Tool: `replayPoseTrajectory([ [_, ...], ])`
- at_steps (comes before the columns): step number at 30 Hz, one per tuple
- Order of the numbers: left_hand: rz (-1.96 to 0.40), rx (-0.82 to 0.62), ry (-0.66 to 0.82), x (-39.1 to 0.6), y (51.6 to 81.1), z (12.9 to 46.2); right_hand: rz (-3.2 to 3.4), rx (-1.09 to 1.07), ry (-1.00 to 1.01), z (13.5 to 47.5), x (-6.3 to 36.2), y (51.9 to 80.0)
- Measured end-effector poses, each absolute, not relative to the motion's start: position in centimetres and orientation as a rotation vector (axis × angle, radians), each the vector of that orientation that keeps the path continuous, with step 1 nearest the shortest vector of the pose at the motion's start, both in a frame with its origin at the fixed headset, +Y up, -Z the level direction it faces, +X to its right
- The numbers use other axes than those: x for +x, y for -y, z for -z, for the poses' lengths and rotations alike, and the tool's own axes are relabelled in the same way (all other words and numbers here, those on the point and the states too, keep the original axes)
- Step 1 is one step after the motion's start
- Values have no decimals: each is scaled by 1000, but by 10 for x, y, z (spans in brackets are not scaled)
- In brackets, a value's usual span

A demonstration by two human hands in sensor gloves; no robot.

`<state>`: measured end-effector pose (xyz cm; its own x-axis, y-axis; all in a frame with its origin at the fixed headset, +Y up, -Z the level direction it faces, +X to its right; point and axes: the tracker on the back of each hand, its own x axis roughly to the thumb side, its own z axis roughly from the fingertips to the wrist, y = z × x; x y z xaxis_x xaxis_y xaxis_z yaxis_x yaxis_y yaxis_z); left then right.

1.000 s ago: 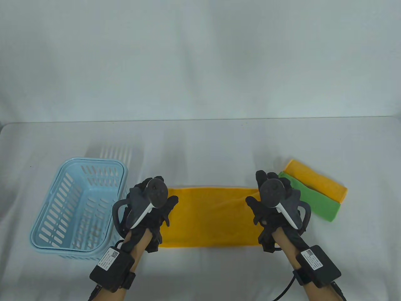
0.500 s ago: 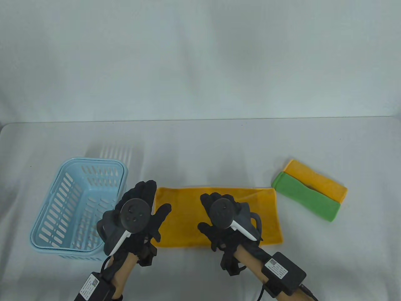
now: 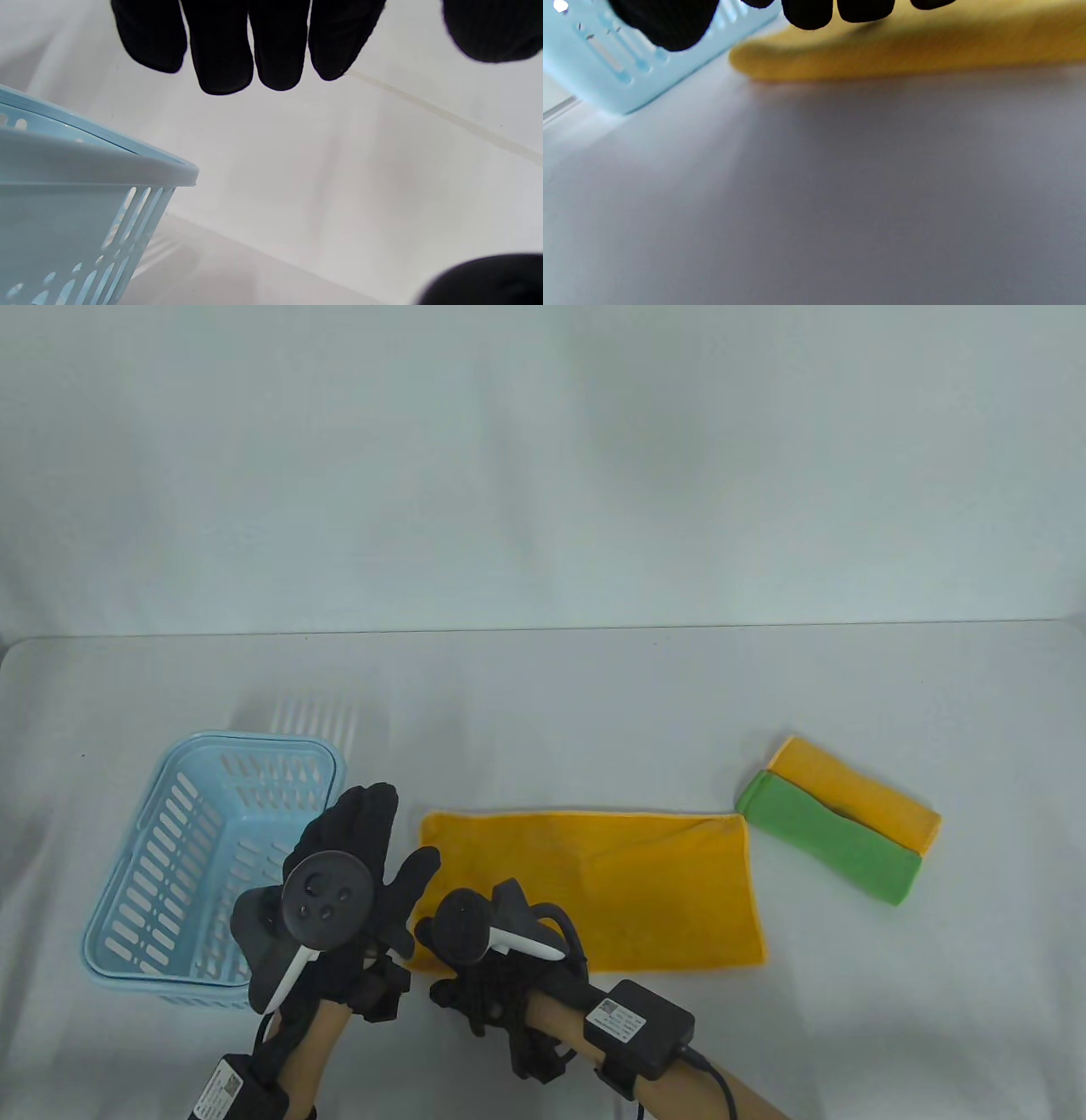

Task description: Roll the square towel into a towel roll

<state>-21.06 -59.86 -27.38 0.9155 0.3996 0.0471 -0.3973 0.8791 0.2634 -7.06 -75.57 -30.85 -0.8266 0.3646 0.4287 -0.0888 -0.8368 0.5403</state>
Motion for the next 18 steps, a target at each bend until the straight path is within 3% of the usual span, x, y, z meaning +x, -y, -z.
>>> replayPoseTrajectory([
  [10,-412,261,-20,-212,600,275,-2952,628,-607,321,-102,766],
  [18,-413,259,-21,-212,599,275,-2918,543,-474,326,-102,763],
])
